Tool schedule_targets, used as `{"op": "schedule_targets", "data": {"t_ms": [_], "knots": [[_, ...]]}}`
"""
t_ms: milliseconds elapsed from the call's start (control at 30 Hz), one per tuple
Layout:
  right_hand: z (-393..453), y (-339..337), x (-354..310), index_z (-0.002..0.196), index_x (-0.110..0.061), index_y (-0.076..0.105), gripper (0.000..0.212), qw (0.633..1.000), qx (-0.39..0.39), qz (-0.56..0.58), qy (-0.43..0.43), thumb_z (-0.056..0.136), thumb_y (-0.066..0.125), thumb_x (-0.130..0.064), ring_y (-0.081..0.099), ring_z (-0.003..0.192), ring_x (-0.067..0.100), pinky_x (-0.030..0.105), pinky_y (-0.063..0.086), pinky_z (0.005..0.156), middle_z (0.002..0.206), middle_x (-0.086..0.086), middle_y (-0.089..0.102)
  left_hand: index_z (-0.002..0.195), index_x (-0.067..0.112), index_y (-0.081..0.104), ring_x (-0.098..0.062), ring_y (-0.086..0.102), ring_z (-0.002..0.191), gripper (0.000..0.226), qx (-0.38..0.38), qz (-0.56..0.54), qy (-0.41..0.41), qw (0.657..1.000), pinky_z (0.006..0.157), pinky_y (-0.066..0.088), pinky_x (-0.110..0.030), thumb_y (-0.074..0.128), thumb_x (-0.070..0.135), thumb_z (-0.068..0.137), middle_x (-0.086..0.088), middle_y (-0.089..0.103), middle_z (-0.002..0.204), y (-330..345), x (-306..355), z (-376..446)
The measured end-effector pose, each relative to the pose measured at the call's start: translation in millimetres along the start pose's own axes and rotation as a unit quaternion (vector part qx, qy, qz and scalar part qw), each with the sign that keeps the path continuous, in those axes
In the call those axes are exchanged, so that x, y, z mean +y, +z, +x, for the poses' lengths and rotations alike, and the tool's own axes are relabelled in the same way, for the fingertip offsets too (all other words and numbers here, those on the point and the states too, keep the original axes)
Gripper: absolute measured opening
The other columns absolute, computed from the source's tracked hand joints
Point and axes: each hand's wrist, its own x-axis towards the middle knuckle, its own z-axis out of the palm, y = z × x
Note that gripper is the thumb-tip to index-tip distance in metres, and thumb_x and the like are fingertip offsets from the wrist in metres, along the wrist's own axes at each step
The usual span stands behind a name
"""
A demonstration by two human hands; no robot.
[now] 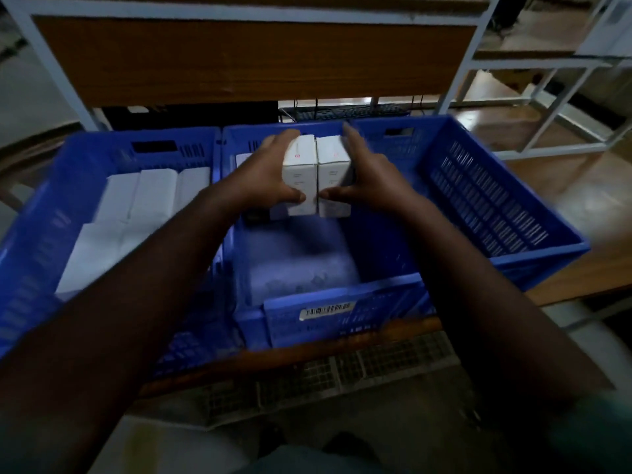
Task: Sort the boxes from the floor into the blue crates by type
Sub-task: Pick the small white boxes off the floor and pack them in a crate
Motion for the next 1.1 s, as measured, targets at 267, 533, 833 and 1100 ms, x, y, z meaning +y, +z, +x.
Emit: {"op": "schedule_targets", "data": {"t_ms": [267,533,833,1100], "knots": [[82.9,52.2,41.6,0.157,-0.012,0.011,0.111,0.996,-0.068,-0.026,0.06,0.077,0.084,-0.036,0.062,0.117,0.041,0.043,0.052,0.09,0.133,0.024,0.061,0.152,0.018,0.032,-0.032,0.045,0.13,0.11,-0.027,0.083,-0.064,0.994,0.109,0.042,-0.039,0.093,0.027,0.061,-0.012,0.035,0.148,51.9,-44.1,65.2],[116.6,82.5,74.2,0.136,-0.008,0.03,0.08,0.987,-0.116,-0.032,0.102,0.077,0.083,-0.017,0.06,0.116,0.044,0.038,0.045,0.085,0.13,0.026,0.056,0.156,0.011,0.025,-0.031,0.036,0.141,0.111,-0.037,0.114,-0.118,0.986,0.114,0.031,-0.035,0.091,0.028,0.068,-0.015,0.035,0.155,93.5,-64.5,89.9],[131.2,109.8,86.6,0.15,-0.01,0.024,0.073,0.984,-0.145,-0.016,0.106,0.089,0.066,-0.012,0.057,0.122,0.046,0.047,0.048,0.099,0.136,0.029,0.053,0.158,0.02,0.017,-0.026,0.003,0.155,0.106,-0.037,0.223,-0.138,0.964,0.125,0.004,-0.048,0.082,0.04,0.077,-0.005,0.01,0.167,117.7,-93.1,96.0],[141.7,124.1,93.6,0.159,-0.011,0.01,0.068,0.988,-0.122,-0.018,0.093,0.102,0.047,-0.018,0.054,0.124,0.045,0.047,0.045,0.101,0.144,0.029,0.044,0.16,0.011,0.006,-0.028,0.001,0.155,0.099,-0.018,0.286,-0.118,0.951,0.125,0.009,-0.044,0.073,0.03,0.089,-0.009,-0.002,0.168,131.7,-91.4,101.5]]}}
